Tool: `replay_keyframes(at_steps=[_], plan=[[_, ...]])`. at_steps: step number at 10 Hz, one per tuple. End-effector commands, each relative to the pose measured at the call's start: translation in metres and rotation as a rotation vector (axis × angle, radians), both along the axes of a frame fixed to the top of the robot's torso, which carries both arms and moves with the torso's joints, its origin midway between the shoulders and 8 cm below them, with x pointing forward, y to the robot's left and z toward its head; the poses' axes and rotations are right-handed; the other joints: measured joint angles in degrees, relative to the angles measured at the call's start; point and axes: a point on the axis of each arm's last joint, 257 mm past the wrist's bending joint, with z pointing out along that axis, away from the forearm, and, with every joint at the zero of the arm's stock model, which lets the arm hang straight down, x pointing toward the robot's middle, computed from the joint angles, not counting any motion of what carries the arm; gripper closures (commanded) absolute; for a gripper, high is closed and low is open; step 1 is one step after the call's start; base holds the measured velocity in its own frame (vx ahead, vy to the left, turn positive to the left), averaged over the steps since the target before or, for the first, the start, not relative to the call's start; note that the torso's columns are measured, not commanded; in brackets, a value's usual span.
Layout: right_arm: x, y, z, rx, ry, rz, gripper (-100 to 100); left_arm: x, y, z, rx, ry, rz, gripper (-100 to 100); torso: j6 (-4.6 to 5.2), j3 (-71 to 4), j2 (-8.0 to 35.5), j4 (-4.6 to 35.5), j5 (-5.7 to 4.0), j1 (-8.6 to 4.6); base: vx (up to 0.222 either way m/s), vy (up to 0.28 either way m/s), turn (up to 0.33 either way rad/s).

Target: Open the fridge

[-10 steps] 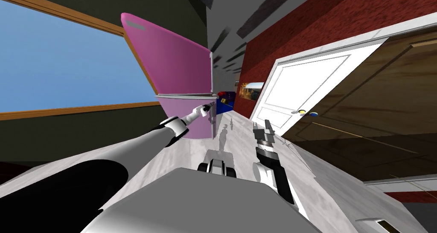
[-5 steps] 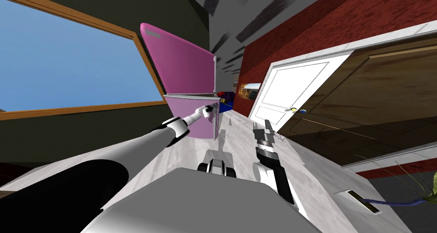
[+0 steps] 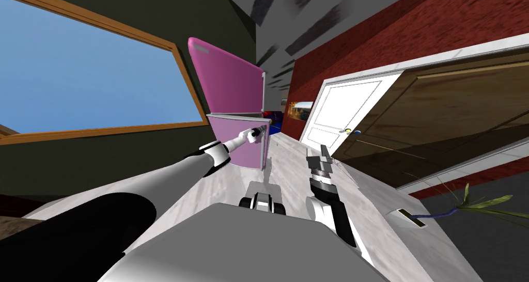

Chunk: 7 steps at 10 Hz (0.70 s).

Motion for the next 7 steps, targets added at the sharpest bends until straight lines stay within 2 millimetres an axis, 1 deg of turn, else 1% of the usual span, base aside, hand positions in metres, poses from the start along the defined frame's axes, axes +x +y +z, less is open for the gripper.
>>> replay_keyframes(at_steps=[1, 2, 3, 4, 5, 7], plan=[[0.0, 0.0, 0.0, 0.0, 0.0, 0.0, 0, -0.001, -0.006, -0.001, -0.001, 0.003, -0.011, 100, -0.07, 0.0, -0.1, 0.0, 0.01, 0.01, -0.07, 0.064, -0.032], [0.0, 0.0, 0.0, 0.0, 0.0, 0.0, 0, -0.006, -0.024, -0.001, 0.0, 0.002, -0.049, 100, -0.17, -0.1, -0.2, 0.1, -0.01, -0.1, -0.078, 0.12, -0.016], [0.0, 0.0, 0.0, 0.0, 0.0, 0.0, 0, -0.006, -0.024, -0.001, 0.0, 0.002, -0.049, 100, -0.01, 0.0, -0.1, 0.0, 0.03, 0.15, -0.121, 0.145, -0.043], [0.0, 0.0, 0.0, 0.0, 0.0, 0.0, 0, -0.012, -0.039, 0.0, -0.001, -0.001, -0.082, 100, -0.04, 0.1, 0.1, 0.0, 0.08, 0.23, -0.127, 0.164, -0.036], [0.0, 0.0, 0.0, 0.0, 0.0, 0.0, 0, -0.012, -0.039, 0.0, -0.001, -0.001, -0.082, 100, -0.02, 0.1, 0.1, 0.0, 0.1, 0.28, -0.132, 0.172, -0.037], [0.0, 0.0, 0.0, 0.0, 0.0, 0.0, 0, -0.024, -0.07, 0.001, -0.003, -0.003, -0.148, 100, -0.13, 0.1, 0.1, 0.1, 0.13, 0.43, -0.151, 0.236, -0.049]])
